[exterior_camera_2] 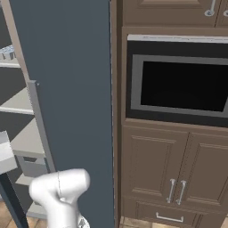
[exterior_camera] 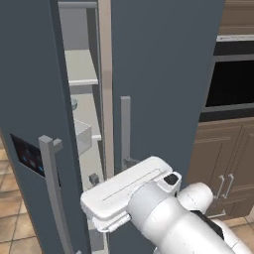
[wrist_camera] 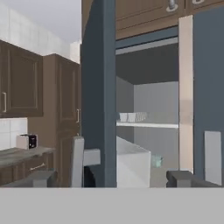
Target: Open the freezer door, pick up the ice cube tray from the freezer, and place it on the dining counter.
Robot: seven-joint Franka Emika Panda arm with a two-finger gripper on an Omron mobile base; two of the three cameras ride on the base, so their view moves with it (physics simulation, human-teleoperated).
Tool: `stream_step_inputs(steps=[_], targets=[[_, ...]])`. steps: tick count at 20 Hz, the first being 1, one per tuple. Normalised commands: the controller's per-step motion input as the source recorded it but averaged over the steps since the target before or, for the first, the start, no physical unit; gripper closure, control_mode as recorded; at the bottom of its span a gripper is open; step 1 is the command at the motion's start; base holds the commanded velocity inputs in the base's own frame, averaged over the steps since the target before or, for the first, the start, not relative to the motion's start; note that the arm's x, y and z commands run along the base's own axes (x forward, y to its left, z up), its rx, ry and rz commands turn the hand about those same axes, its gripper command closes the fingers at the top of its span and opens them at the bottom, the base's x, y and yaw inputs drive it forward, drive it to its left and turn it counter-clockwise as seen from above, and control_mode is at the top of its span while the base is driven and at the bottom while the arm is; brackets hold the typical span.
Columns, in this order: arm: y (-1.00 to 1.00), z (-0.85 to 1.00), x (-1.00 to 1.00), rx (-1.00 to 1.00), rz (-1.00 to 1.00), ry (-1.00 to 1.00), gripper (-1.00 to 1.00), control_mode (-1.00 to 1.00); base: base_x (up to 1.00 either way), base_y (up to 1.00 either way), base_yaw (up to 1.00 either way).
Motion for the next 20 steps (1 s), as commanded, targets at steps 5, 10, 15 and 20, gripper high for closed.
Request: stream_step_inputs(steps=[5, 10, 15, 20], targets=[[-0.90, 0.57, 0.10, 0.11, 0.31, -0.01, -1.00, -1.00, 0.00, 0.00, 0.00], [-0.48, 0.32, 0.45, 0.14, 0.52, -0.09, -1.00, -1.00, 0.00, 0.00, 0.00], [-0.23, 0.06, 0.62, 0.08, 0.47, -0.10, -1.00, -1.00, 0.00, 0.00, 0.00], [0.12, -0.03, 0.57, 0.01, 0.34, -0.13, -1.00, -1.00, 0.00, 0.00, 0.00]])
